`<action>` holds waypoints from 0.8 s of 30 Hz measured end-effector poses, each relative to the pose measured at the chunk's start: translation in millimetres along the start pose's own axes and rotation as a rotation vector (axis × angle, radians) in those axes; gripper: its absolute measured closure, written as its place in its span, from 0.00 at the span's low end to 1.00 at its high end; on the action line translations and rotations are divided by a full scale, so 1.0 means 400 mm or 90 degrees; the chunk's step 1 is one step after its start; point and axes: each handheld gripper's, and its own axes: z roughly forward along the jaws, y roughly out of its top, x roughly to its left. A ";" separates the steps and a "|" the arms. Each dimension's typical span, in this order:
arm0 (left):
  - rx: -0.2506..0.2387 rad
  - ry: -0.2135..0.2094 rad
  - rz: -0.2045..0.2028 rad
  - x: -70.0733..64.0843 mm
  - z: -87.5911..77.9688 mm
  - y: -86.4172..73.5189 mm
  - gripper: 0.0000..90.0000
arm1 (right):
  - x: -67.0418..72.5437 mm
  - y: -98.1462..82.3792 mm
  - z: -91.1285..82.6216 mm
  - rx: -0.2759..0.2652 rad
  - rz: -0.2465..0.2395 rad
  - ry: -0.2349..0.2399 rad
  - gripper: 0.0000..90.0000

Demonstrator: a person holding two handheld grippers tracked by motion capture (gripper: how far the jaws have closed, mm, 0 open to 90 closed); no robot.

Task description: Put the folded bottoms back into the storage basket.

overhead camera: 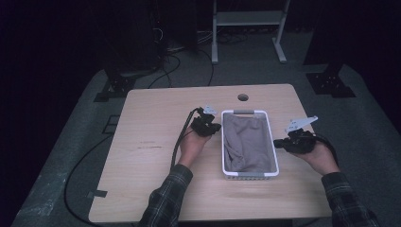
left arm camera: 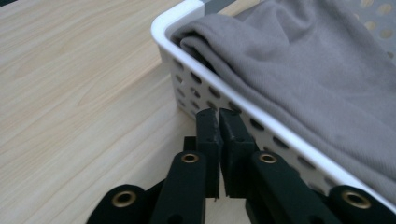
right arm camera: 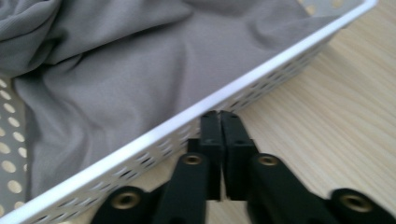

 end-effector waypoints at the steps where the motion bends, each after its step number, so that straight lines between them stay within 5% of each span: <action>1: 0.000 0.001 0.003 0.000 -0.008 -0.004 0.92 | -0.003 -0.003 -0.002 -0.004 0.008 -0.005 0.83; 7: 0.018 -0.009 0.026 -0.001 -0.062 -0.031 0.64 | -0.017 -0.021 -0.011 -0.034 0.043 -0.041 0.54; 15: 0.029 -0.019 0.022 0.009 -0.117 -0.084 0.31 | -0.025 -0.041 0.003 -0.010 0.088 -0.132 0.20; 24: 0.017 0.000 0.004 0.023 -0.183 -0.161 0.04 | -0.023 -0.075 0.021 0.011 0.106 -0.144 0.09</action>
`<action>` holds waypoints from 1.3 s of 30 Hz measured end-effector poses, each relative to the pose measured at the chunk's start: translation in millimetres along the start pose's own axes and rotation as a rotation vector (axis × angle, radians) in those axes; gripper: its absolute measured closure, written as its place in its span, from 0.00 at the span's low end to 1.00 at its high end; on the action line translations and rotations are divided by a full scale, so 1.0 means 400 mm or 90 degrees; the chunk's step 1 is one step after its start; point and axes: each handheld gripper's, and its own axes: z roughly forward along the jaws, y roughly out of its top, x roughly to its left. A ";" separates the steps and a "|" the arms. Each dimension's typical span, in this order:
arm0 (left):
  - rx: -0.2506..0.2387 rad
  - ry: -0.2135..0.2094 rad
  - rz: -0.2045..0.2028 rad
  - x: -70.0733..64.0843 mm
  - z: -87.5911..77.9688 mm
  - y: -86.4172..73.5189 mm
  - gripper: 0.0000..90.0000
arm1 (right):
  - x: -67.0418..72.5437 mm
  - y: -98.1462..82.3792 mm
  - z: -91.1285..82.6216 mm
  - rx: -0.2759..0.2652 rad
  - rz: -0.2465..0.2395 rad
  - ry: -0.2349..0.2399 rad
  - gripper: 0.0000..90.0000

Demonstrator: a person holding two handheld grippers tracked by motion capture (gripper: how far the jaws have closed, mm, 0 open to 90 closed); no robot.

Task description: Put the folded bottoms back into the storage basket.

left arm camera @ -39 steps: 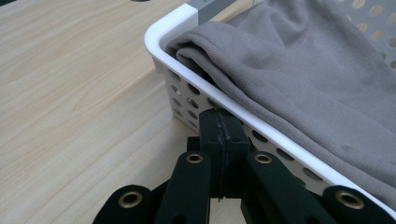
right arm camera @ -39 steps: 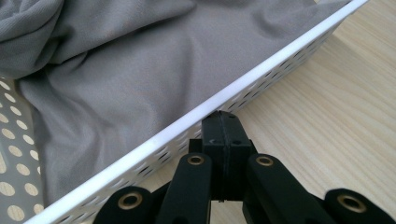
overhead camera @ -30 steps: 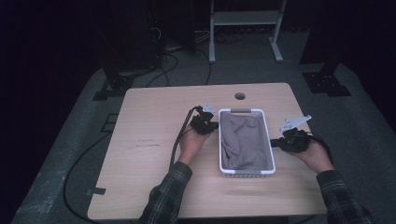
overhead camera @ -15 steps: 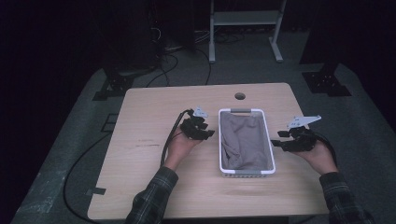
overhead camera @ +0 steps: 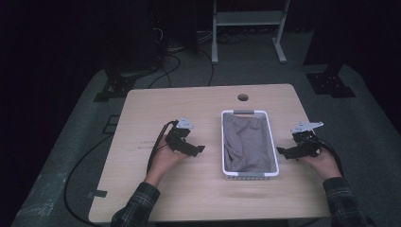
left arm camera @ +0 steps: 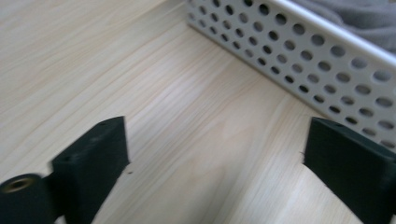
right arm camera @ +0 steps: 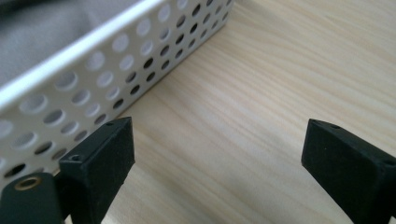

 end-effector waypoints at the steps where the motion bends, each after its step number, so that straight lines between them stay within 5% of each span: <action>1: -0.003 0.000 -0.002 0.002 -0.008 -0.009 0.03 | -0.003 -0.005 0.000 -0.001 0.001 0.003 0.09; 10: 0.008 0.026 0.010 0.004 -0.071 -0.089 0.01 | -0.016 -0.056 0.009 -0.033 0.012 0.011 0.09; 15: 0.032 0.043 0.026 -0.005 -0.101 -0.139 0.02 | -0.010 -0.077 0.034 -0.015 -0.002 0.005 0.09; 21: 0.078 0.044 0.035 -0.003 -0.115 -0.205 0.02 | -0.021 -0.089 0.048 -0.036 0.021 0.050 0.09; 28: 0.093 0.047 0.045 0.005 -0.124 -0.256 0.02 | -0.021 -0.091 0.049 -0.042 0.021 0.052 0.09; 39: 0.013 0.008 0.025 0.015 -0.116 -0.291 0.00 | -0.021 -0.091 0.049 -0.042 0.019 0.053 0.09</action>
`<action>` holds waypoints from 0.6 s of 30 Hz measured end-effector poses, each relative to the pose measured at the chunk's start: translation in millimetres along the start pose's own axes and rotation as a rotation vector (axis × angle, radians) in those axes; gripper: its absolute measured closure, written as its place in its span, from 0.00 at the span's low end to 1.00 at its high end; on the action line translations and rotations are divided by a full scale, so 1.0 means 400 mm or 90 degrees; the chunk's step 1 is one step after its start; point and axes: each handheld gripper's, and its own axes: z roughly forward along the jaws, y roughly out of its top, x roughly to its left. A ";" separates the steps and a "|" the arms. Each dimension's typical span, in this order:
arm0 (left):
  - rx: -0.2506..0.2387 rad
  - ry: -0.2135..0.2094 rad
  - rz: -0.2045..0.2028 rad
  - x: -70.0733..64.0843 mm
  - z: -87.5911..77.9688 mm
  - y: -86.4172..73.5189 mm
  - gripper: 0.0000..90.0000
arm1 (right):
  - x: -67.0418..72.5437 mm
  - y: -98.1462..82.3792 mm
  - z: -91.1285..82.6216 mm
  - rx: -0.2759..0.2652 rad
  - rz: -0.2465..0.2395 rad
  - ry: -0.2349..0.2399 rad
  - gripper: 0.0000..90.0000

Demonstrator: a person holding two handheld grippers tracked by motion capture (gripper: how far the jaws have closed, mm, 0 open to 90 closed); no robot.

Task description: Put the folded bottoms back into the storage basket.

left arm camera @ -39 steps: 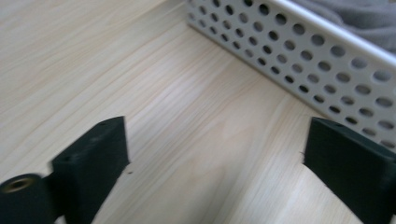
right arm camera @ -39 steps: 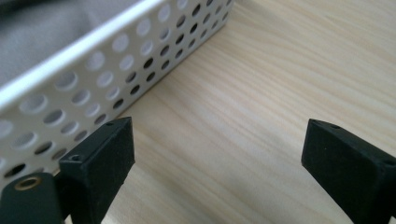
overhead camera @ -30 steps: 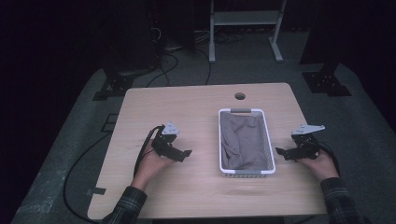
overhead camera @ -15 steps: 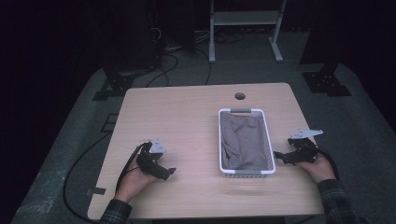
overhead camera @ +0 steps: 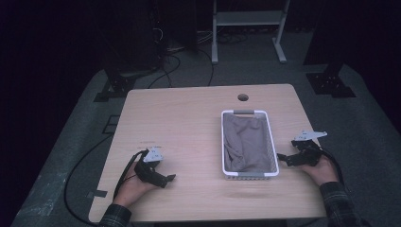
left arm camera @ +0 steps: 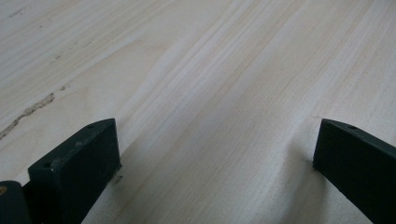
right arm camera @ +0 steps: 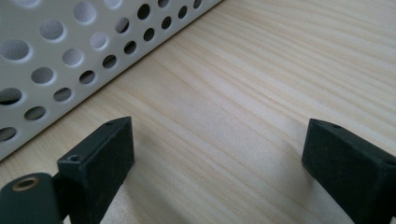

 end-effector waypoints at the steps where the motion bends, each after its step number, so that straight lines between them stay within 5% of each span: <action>1: 0.001 0.000 0.001 0.000 0.000 0.000 0.00 | 0.000 0.000 0.000 0.000 0.000 0.000 0.09; 18: 0.001 0.002 -0.001 0.000 -0.001 0.000 0.00 | -0.006 -0.005 -0.005 0.000 0.012 -0.012 0.09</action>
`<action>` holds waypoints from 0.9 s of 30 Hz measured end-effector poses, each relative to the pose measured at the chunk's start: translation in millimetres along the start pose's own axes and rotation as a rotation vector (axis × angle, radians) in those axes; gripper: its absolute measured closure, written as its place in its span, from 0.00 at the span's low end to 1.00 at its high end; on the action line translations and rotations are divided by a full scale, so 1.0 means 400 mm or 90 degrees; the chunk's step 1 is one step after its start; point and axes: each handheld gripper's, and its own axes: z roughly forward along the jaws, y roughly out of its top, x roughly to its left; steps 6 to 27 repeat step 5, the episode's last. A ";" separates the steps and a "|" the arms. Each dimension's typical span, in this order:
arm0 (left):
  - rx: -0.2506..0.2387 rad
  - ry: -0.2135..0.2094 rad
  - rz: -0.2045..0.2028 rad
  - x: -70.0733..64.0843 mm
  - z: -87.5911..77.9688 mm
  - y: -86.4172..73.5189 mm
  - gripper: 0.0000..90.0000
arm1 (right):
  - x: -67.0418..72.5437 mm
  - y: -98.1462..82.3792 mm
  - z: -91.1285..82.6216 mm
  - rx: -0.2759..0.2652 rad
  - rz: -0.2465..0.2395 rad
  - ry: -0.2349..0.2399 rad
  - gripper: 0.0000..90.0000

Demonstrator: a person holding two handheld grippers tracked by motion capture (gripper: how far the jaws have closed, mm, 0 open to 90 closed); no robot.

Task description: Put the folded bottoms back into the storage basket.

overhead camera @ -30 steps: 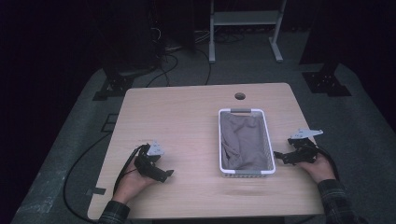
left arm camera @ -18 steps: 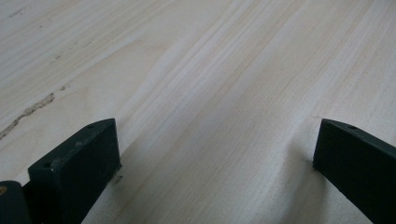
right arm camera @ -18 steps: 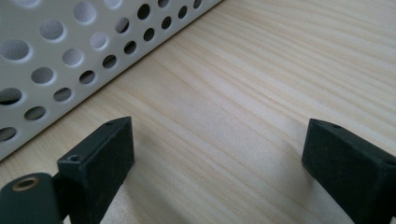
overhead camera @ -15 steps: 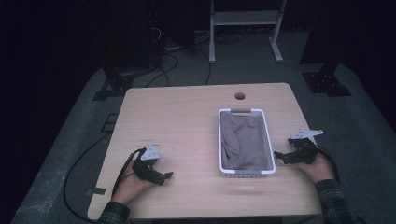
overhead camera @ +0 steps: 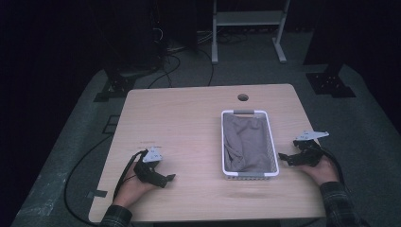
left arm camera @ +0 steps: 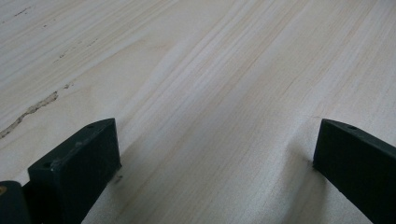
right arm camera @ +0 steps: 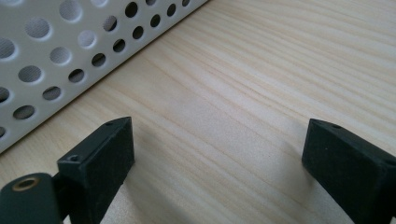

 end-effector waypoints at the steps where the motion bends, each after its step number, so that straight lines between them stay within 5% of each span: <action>1: 0.000 0.000 0.000 0.000 0.000 0.000 0.00 | 0.000 0.000 0.000 0.000 0.000 0.000 0.09; 27: 0.000 0.000 0.000 0.000 0.000 0.000 0.00 | 0.000 0.000 0.000 0.000 0.000 0.000 0.09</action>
